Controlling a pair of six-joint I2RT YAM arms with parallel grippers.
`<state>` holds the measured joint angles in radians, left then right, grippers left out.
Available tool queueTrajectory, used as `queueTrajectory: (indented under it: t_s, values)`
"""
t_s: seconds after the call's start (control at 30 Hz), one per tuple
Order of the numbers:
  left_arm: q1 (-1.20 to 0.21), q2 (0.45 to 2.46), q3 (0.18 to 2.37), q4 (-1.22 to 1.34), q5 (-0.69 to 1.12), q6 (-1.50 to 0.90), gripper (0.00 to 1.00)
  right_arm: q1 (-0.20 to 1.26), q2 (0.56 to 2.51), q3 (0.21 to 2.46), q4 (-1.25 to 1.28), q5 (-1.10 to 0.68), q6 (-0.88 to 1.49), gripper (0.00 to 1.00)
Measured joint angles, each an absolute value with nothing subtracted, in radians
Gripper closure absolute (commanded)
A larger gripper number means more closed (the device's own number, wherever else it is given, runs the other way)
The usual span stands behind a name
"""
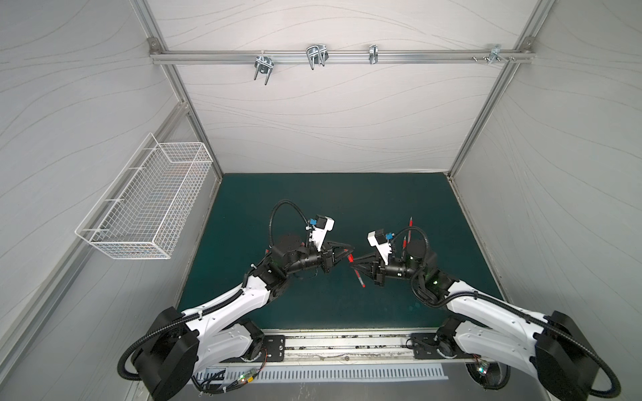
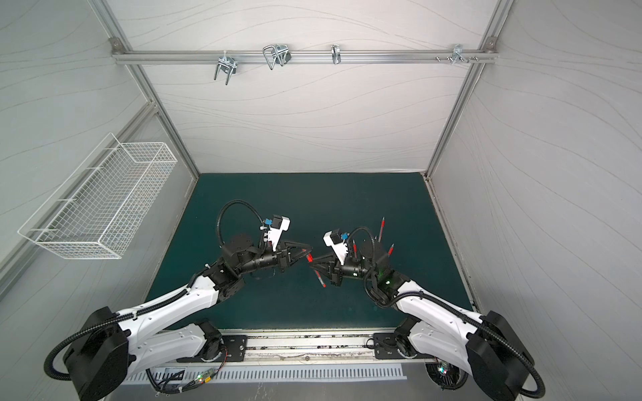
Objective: Remove pen caps from pens
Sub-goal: Open the pen cap on the pen.
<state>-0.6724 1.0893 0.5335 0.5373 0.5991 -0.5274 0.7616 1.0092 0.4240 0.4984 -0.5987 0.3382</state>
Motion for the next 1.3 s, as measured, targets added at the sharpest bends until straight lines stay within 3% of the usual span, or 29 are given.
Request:
queueTrajectory:
  t_s: [0.43,0.7,0.83,0.9,1.13,1.3]
  values:
    - [-0.684,1.110,0.534,0.540,0.597,-0.522,0.84,0.762,1.010,0.405,0.517,-0.588,0.352,1.00]
    - [-0.690,1.113,0.535,0.540,0.590,-0.516,1.00,0.763,1.010,0.399,0.524,-0.585,0.352,1.00]
    - [-0.691,1.113,0.535,0.540,0.589,-0.516,1.00,0.763,1.010,0.399,0.524,-0.582,0.354,0.73]
    - [-0.695,1.112,0.535,0.537,0.587,-0.516,1.00,0.764,1.010,0.399,0.524,-0.577,0.352,0.67]
    - [-0.701,1.102,0.535,0.531,0.583,-0.516,1.00,0.764,1.018,0.399,0.525,-0.579,0.351,0.67]
    - [-0.701,1.093,0.535,0.530,0.576,-0.516,1.00,0.769,1.047,0.399,0.533,-0.602,0.351,0.73]
